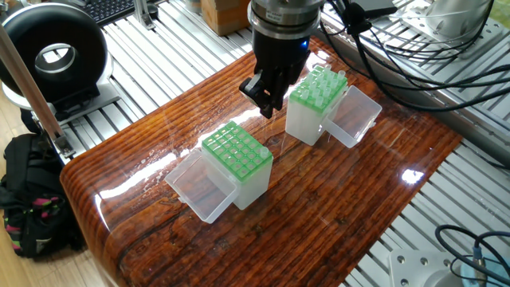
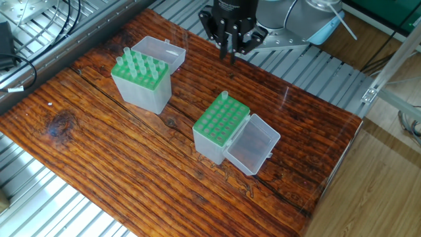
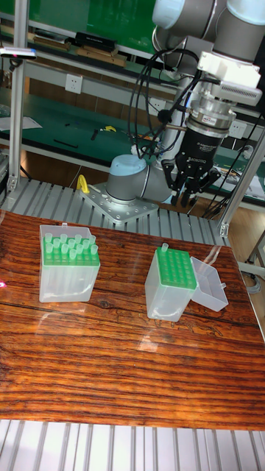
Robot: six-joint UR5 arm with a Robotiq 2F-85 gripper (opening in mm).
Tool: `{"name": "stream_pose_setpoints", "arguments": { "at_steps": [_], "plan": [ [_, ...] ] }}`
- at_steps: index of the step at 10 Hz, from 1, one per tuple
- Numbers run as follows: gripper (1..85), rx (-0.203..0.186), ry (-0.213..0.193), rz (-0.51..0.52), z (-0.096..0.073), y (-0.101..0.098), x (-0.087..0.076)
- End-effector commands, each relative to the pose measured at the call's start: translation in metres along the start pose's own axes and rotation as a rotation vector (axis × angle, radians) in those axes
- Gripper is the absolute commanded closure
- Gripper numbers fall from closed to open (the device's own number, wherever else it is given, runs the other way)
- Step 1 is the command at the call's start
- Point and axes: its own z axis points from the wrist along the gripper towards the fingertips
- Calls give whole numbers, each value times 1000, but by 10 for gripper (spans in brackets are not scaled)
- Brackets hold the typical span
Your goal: Transfer all large pipette tips from one holder to another
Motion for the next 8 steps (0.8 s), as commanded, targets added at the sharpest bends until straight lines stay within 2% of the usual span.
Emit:
{"name": "stream_pose_setpoints", "arguments": {
  "at_steps": [1,2,4,6,8],
  "plan": [
    [593,2,-21,-66,-3,-42,-16],
    [593,6,-31,-92,3,-58,-21],
    [593,36,-63,-154,21,-88,-41],
    [593,33,-68,-202,29,-107,-58],
    [590,14,-57,-236,47,-118,-64]
  ]
}}
